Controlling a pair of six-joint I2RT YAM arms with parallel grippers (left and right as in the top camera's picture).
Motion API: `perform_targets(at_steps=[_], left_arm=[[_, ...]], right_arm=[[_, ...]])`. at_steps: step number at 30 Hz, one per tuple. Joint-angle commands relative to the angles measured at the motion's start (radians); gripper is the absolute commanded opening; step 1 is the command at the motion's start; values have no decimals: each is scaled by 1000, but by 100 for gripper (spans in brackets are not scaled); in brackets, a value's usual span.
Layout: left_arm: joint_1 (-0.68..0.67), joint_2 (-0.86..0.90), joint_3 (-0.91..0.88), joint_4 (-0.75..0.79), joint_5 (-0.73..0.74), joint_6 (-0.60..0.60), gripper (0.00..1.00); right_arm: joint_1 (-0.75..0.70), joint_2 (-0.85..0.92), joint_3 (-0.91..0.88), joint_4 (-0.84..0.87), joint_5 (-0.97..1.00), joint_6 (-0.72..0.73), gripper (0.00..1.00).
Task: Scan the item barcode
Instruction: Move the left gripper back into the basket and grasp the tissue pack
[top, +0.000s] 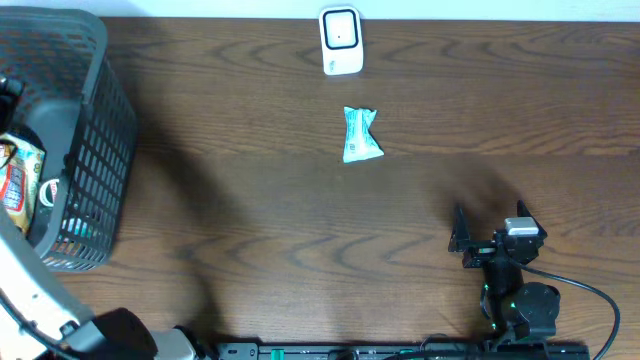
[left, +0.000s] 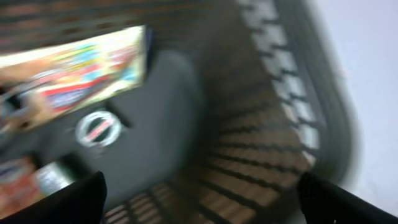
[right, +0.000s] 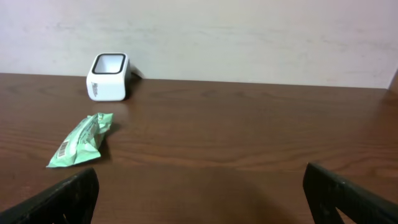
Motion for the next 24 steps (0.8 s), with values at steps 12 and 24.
perform_targets(at_steps=[12, 24], left_arm=[[14, 256, 5, -224, -258, -356, 98], [14, 398, -53, -306, -275, -460, 98]], right_arm=[[6, -5, -2, -5, 1, 7, 99], [6, -5, -2, -5, 1, 7, 99]])
